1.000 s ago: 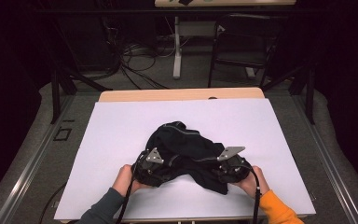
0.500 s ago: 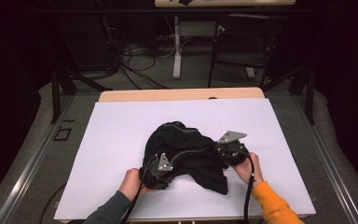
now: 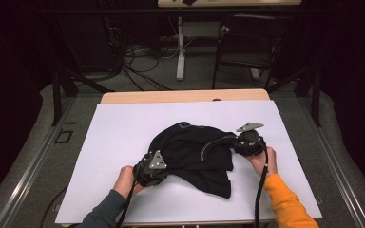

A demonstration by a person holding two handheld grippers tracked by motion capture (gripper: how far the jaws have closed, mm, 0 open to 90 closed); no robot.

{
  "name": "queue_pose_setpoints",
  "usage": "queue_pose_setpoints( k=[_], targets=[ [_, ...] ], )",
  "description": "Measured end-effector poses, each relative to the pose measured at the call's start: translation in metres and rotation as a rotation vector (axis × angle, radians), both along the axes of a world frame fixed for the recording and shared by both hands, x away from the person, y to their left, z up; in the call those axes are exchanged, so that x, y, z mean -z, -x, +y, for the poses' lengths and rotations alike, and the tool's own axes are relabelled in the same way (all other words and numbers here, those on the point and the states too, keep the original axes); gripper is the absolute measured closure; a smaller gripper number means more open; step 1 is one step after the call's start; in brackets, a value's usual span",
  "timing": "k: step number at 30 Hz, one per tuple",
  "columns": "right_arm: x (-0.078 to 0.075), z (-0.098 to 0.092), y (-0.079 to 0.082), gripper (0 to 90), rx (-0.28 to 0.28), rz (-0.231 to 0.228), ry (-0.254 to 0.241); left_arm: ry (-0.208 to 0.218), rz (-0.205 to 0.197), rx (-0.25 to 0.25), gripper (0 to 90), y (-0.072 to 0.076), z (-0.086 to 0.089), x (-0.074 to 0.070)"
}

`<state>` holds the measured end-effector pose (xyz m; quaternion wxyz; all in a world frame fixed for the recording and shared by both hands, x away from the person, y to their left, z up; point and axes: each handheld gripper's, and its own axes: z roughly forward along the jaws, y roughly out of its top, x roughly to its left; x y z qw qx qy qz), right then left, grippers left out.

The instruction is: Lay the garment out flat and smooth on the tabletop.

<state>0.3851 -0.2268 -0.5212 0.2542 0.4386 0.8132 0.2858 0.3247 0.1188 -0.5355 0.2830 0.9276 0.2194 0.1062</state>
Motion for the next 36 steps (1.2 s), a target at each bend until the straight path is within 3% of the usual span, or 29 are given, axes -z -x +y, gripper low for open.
queue_pose_setpoints(
  k=[3, 6, 8, 9, 10, 11, 12, 13, 14, 15, 18, 21, 22, 23, 24, 25, 26, 27, 29, 30, 31, 32, 33, 34, 35, 36],
  targets=[
    [-0.014, 0.017, 0.019, 42.4, -0.094, -0.019, -0.033, -0.007, 0.016, 0.005, 47.8, 0.002, -0.004, 0.000],
    [-0.017, 0.038, 0.035, 38.8, -0.269, 0.021, -0.061, -0.046, 0.020, 0.012, 44.9, 0.005, -0.011, 0.003],
    [-0.007, 0.056, 0.041, 37.6, -0.362, 0.073, -0.011, -0.061, -0.001, 0.004, 52.7, 0.004, -0.011, 0.006],
    [0.000, 0.064, 0.042, 39.2, -0.376, 0.095, 0.027, -0.066, -0.022, 0.000, 57.9, 0.004, -0.010, 0.006],
    [0.008, 0.071, 0.042, 44.8, -0.388, 0.104, 0.059, -0.066, -0.022, 0.000, 66.8, 0.004, -0.010, 0.006],
    [0.015, 0.076, 0.041, 54.7, -0.393, 0.115, 0.080, -0.072, -0.060, 0.015, 72.4, 0.004, -0.008, 0.008],
    [0.015, 0.076, 0.041, 54.7, -0.393, 0.115, 0.080, -0.072, -0.060, 0.015, 75.9, 0.004, -0.008, 0.008],
    [0.021, 0.078, 0.040, 66.1, -0.412, 0.116, 0.092, -0.072, -0.070, 0.020, 75.9, 0.004, -0.007, 0.008],
    [0.023, 0.079, 0.041, 79.4, -0.415, 0.094, 0.097, -0.074, -0.076, 0.027, 80.1, 0.004, -0.006, 0.007],
    [0.021, 0.079, 0.041, 82.3, -0.410, 0.091, 0.101, -0.074, -0.076, 0.027, 80.7, 0.004, -0.006, 0.007],
    [0.014, 0.073, 0.041, 84.8, -0.374, 0.063, 0.096, -0.077, -0.093, 0.025, 81.3, 0.003, -0.004, 0.004],
    [-0.001, 0.062, 0.039, 85.4, -0.307, 0.001, 0.074, -0.066, -0.143, -0.027, 81.5, -0.003, 0.009, -0.004],
    [-0.006, 0.057, 0.038, 85.6, -0.284, -0.020, 0.067, -0.066, -0.143, -0.027, 81.6, -0.003, 0.009, -0.004],
    [-0.010, 0.052, 0.036, 85.7, -0.259, -0.039, 0.056, -0.065, -0.188, -0.081, 81.6, -0.009, 0.019, -0.008],
    [-0.013, 0.047, 0.035, 85.7, -0.236, -0.054, 0.052, -0.062, -0.204, -0.110, 81.7, -0.012, 0.025, -0.009],
    [-0.015, 0.042, 0.033, 85.7, -0.210, -0.069, 0.056, -0.062, -0.204, -0.110, 81.7, -0.012, 0.025, -0.009],
    [-0.015, 0.037, 0.031, 85.7, -0.183, -0.079, 0.060, -0.039, -0.209, -0.168, 81.6, -0.021, 0.037, -0.010],
    [-0.014, 0.032, 0.028, 85.7, -0.165, -0.085, 0.063, -0.020, -0.197, -0.192, 81.3, -0.025, 0.042, -0.009],
    [-0.013, 0.029, 0.026, 85.6, -0.144, -0.081, 0.056, -0.008, -0.178, -0.209, 80.9, -0.029, 0.045, -0.007],
    [-0.007, 0.026, 0.020, 84.8, -0.142, -0.049, 0.042, -0.001, -0.158, -0.219, 79.4, -0.031, 0.046, -0.005],
    [-0.007, 0.026, 0.020, 84.8, -0.142, -0.049, 0.042, -0.016, -0.142, -0.221, 79.4, -0.032, 0.044, -0.003],
    [0.002, 0.028, 0.016, 80.9, -0.155, 0.004, 0.059, -0.056, -0.126, -0.223, 72.5, -0.032, 0.041, -0.002],
    [0.006, 0.029, 0.015, 78.9, -0.155, 0.026, 0.063, -0.067, -0.113, -0.217, 67.7, -0.032, 0.039, -0.002],
    [0.006, 0.029, 0.015, 78.9, -0.155, 0.026, 0.063, -0.067, -0.113, -0.217, 62.4, -0.032, 0.039, -0.002],
    [0.007, 0.029, 0.015, 69.7, -0.161, 0.048, 0.065, -0.071, -0.102, -0.216, 56.2, -0.031, 0.039, -0.003],
    [0.007, 0.029, 0.015, 69.7, -0.161, 0.048, 0.065, -0.065, -0.084, -0.220, 56.2, -0.030, 0.038, -0.003]
  ],
)
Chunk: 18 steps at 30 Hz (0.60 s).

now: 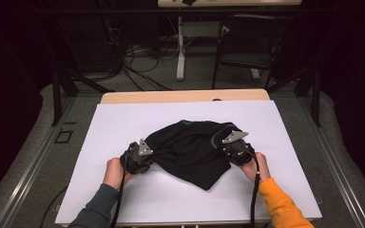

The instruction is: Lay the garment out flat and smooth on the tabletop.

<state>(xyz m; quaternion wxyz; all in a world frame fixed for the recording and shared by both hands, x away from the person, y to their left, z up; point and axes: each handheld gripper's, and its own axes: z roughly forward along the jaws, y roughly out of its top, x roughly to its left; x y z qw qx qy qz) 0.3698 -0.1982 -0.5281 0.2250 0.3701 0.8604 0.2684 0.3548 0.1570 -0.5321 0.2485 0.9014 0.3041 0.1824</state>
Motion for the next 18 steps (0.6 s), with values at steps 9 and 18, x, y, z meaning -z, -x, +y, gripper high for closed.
queue_pose_setpoints(
  k=[9, 18],
  targets=[
    [-0.006, 0.019, 0.011, 33.3, -0.130, 0.020, -0.119, 0.012, 0.036, 0.035, 58.2, 0.000, -0.013, 0.013],
    [0.012, 0.022, 0.008, 84.1, -0.128, 0.053, -0.007, 0.087, 0.189, 0.243, 79.9, 0.024, -0.033, 0.004]
  ],
)
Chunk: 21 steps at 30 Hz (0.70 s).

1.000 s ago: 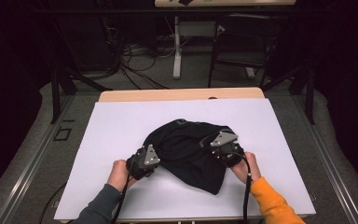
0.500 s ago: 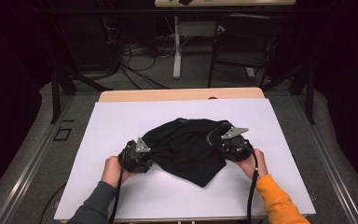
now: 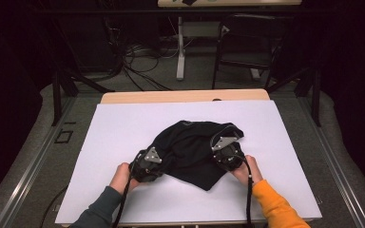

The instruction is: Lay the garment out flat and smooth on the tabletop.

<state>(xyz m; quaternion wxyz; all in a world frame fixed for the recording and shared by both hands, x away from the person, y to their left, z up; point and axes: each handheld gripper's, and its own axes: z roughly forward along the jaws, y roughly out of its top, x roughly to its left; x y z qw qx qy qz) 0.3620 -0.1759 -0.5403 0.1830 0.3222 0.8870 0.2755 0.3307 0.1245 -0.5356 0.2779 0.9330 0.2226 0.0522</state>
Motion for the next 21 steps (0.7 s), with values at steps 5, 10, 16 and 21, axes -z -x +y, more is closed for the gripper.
queue_pose_setpoints(
  k=[5, 10, 16, 21],
  targets=[
    [-0.004, -0.010, 0.005, 85.9, -0.011, 0.056, 0.028, -0.018, -0.001, 0.054, 56.1, 0.009, -0.008, -0.007],
    [-0.019, -0.024, 0.001, 61.0, -0.007, 0.093, -0.082, 0.147, -0.124, -0.149, 34.2, -0.009, 0.019, -0.037],
    [-0.026, -0.019, -0.017, 41.4, 0.112, 0.084, -0.301, 0.151, -0.087, -0.332, 30.4, -0.059, 0.031, -0.018],
    [-0.001, 0.003, -0.035, 51.7, 0.127, 0.105, -0.244, 0.090, -0.035, -0.309, 49.4, -0.076, 0.016, 0.006]
  ],
)
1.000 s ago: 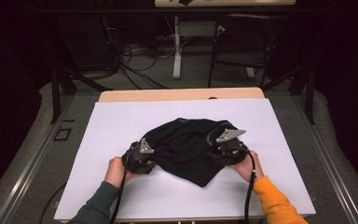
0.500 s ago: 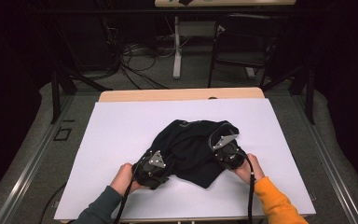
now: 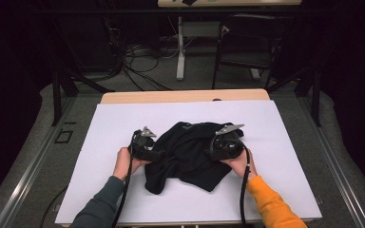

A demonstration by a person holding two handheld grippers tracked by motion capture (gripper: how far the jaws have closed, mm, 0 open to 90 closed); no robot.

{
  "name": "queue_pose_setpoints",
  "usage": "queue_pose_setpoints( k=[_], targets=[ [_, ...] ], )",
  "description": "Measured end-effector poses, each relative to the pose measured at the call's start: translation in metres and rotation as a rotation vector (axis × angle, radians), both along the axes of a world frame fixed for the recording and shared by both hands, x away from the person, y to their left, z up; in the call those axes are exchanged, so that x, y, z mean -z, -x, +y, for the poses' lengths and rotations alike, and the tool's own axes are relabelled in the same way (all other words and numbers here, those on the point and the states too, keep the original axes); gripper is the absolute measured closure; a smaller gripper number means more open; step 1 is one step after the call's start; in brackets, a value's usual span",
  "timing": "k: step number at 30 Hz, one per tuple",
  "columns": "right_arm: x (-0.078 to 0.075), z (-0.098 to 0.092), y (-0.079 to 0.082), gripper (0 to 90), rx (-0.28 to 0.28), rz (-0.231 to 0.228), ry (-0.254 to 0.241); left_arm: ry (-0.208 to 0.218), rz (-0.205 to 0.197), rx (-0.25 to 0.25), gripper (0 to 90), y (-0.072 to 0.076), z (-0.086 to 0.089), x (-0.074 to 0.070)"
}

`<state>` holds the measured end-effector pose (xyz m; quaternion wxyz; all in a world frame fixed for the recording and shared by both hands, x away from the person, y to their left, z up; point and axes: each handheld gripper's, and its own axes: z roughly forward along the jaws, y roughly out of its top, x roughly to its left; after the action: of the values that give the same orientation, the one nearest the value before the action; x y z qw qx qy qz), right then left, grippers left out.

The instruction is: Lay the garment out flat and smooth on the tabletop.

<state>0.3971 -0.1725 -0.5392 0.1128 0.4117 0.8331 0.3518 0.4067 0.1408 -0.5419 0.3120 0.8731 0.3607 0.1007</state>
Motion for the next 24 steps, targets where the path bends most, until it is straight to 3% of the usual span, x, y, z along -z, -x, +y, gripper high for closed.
queue_pose_setpoints(
  k=[2, 3, 4, 5, 6, 7, 8, 10, 11, 12, 13, 14, 15, 16, 17, 19, 21, 22, 24],
  targets=[
    [0.005, 0.000, -0.001, 66.3, -0.016, 0.002, 0.002, 0.012, 0.013, 0.024, 69.9, 0.001, -0.006, 0.006],
    [0.005, 0.000, -0.001, 66.3, -0.016, 0.002, 0.002, 0.011, 0.015, 0.036, 69.9, 0.002, -0.007, 0.006],
    [0.003, -0.001, 0.002, 75.6, -0.032, 0.003, 0.011, -0.005, 0.009, 0.045, 78.5, 0.005, -0.009, 0.004],
    [0.000, -0.002, 0.005, 77.6, -0.042, 0.003, 0.028, -0.033, 0.001, 0.068, 79.5, 0.012, -0.010, -0.001],
    [0.000, -0.002, 0.005, 77.6, -0.042, 0.003, 0.028, -0.033, 0.001, 0.068, 79.9, 0.012, -0.010, -0.001],
    [-0.007, -0.004, 0.012, 78.8, -0.066, -0.019, 0.059, -0.036, -0.003, 0.083, 80.0, 0.017, -0.010, -0.005],
    [-0.014, -0.007, 0.017, 79.0, -0.069, -0.024, 0.062, -0.029, -0.009, 0.109, 80.0, 0.030, -0.006, -0.017],
    [-0.028, -0.017, 0.029, 79.1, -0.089, -0.024, 0.065, -0.014, -0.006, 0.129, 79.9, 0.038, -0.003, -0.024],
    [-0.028, -0.017, 0.029, 79.1, -0.089, -0.024, 0.065, -0.008, 0.005, 0.158, 79.9, 0.046, -0.001, -0.031],
    [-0.039, -0.030, 0.041, 79.1, -0.103, -0.011, 0.087, -0.007, 0.045, 0.234, 79.5, 0.063, -0.002, -0.039],
    [-0.039, -0.030, 0.041, 79.1, -0.103, -0.011, 0.087, -0.007, 0.045, 0.234, 78.6, 0.063, -0.002, -0.039],
    [-0.039, -0.043, 0.051, 79.0, -0.128, 0.045, 0.115, -0.047, 0.095, 0.290, 76.6, 0.074, -0.009, -0.036],
    [-0.039, -0.043, 0.051, 79.0, -0.128, 0.045, 0.115, -0.047, 0.095, 0.290, 73.5, 0.074, -0.009, -0.036],
    [-0.026, -0.048, 0.057, 77.9, -0.142, 0.099, 0.147, -0.089, 0.122, 0.286, 66.0, 0.076, -0.015, -0.032],
    [-0.020, -0.048, 0.059, 76.7, -0.150, 0.115, 0.159, -0.099, 0.122, 0.269, 54.9, 0.074, -0.017, -0.031],
    [-0.016, -0.046, 0.058, 73.8, -0.157, 0.121, 0.173, -0.101, 0.109, 0.248, 43.7, 0.071, -0.017, -0.031],
    [-0.017, -0.044, 0.056, 65.9, -0.167, 0.125, 0.194, -0.072, 0.088, 0.194, 40.0, 0.067, -0.011, -0.035],
    [-0.024, -0.047, 0.054, 55.6, -0.174, 0.108, 0.148, -0.059, 0.072, 0.174, 35.2, 0.065, -0.006, -0.038],
    [-0.027, -0.050, 0.053, 51.8, -0.170, 0.104, 0.127, -0.013, 0.050, 0.129, 33.7, 0.060, 0.003, -0.044]
  ],
)
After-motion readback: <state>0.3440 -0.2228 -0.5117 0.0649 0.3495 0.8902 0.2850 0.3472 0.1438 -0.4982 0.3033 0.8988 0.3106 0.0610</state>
